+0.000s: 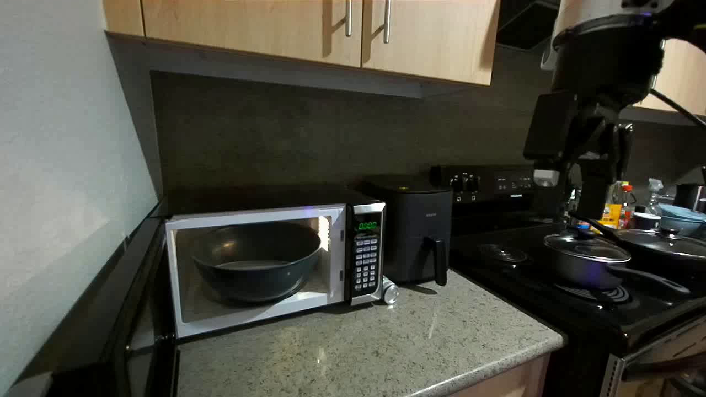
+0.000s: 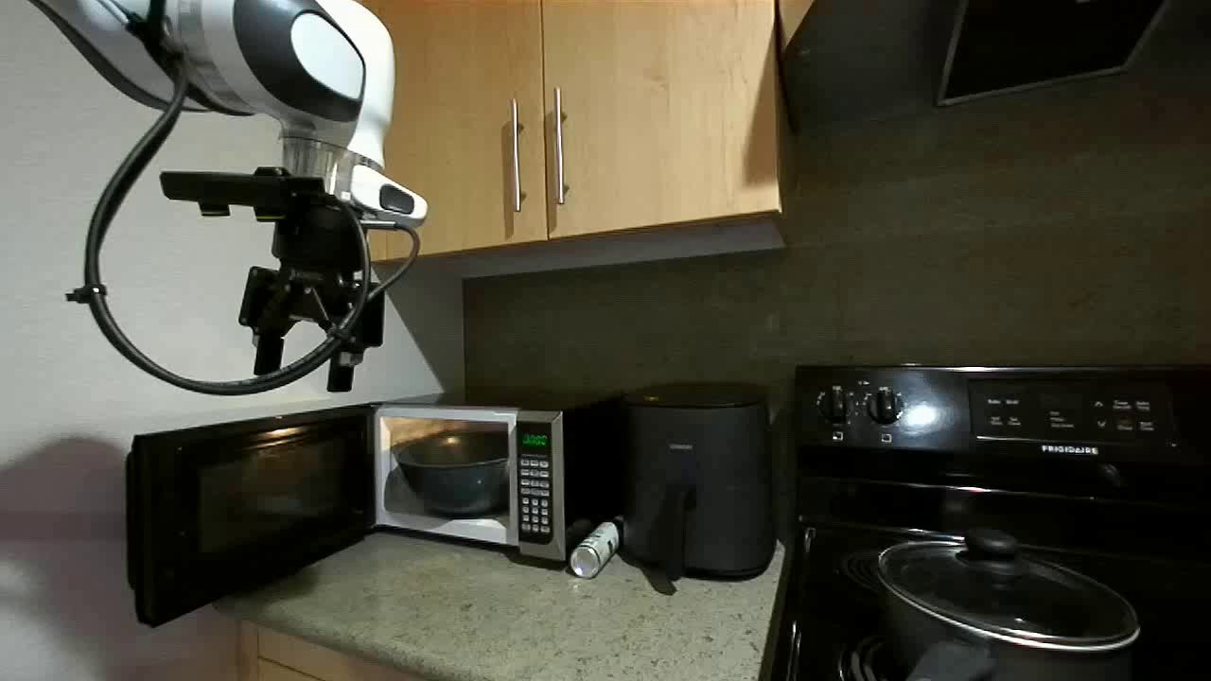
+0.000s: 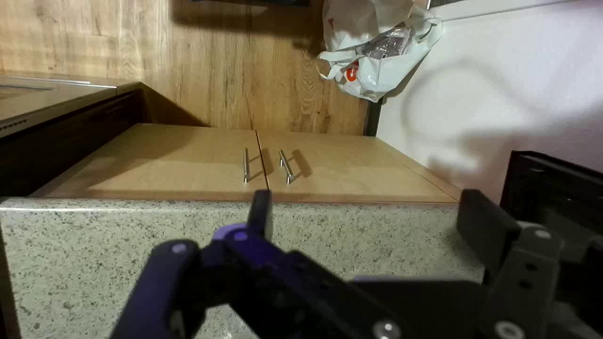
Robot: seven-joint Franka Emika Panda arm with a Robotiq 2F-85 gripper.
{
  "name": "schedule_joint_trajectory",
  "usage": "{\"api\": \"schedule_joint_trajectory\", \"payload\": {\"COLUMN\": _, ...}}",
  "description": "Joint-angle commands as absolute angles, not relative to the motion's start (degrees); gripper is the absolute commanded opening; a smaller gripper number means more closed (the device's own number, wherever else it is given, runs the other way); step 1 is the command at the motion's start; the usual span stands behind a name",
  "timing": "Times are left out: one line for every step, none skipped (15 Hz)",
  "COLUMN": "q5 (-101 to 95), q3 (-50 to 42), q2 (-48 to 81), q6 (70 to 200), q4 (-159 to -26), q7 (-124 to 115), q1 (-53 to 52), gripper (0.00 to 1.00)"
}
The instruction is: Remove the bowl from the microwave.
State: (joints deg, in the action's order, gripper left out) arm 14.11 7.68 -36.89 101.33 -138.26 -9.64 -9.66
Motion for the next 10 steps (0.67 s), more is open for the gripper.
{"api": "schedule_joint_trajectory", "payload": {"q5": 14.5, "q3": 8.3, "q2": -36.9, "q6": 101.1, "q4": -138.1, "q7": -9.3, "q1": -8.9, "gripper": 1.00}}
{"api": "schedule_joint_trajectory", "payload": {"q5": 14.5, "q3": 8.3, "q2": -36.9, "q6": 101.1, "q4": -138.1, "q7": -9.3, "q1": -8.9, "gripper": 1.00}}
{"api": "schedule_joint_trajectory", "payload": {"q5": 14.5, "q3": 8.3, "q2": -36.9, "q6": 101.1, "q4": -138.1, "q7": -9.3, "q1": -8.9, "gripper": 1.00}}
{"api": "schedule_joint_trajectory", "payload": {"q5": 14.5, "q3": 8.3, "q2": -36.9, "q6": 101.1, "q4": -138.1, "q7": -9.3, "q1": -8.9, "gripper": 1.00}}
{"api": "schedule_joint_trajectory", "payload": {"q5": 14.5, "q3": 8.3, "q2": -36.9, "q6": 101.1, "q4": -138.1, "q7": -9.3, "q1": -8.9, "gripper": 1.00}}
{"api": "schedule_joint_trajectory", "payload": {"q5": 14.5, "q3": 8.3, "q2": -36.9, "q6": 101.1, "q4": -138.1, "q7": -9.3, "q1": -8.9, "gripper": 1.00}}
{"api": "schedule_joint_trajectory", "payload": {"q5": 14.5, "q3": 8.3, "q2": -35.7, "q6": 101.1, "q4": -137.7, "q7": -8.8, "q1": -9.0, "gripper": 1.00}}
{"api": "schedule_joint_trajectory", "payload": {"q5": 14.6, "q3": 8.4, "q2": -34.2, "q6": 101.6, "q4": -137.4, "q7": -8.1, "q1": -9.3, "gripper": 1.00}}
{"api": "schedule_joint_trajectory", "payload": {"q5": 14.5, "q3": 8.7, "q2": -33.3, "q6": 102.0, "q4": -137.3, "q7": -7.8, "q1": -9.4, "gripper": 1.00}}
{"api": "schedule_joint_trajectory", "payload": {"q5": 14.6, "q3": 8.9, "q2": -31.7, "q6": 103.5, "q4": -137.2, "q7": -6.3, "q1": -9.9, "gripper": 1.00}}
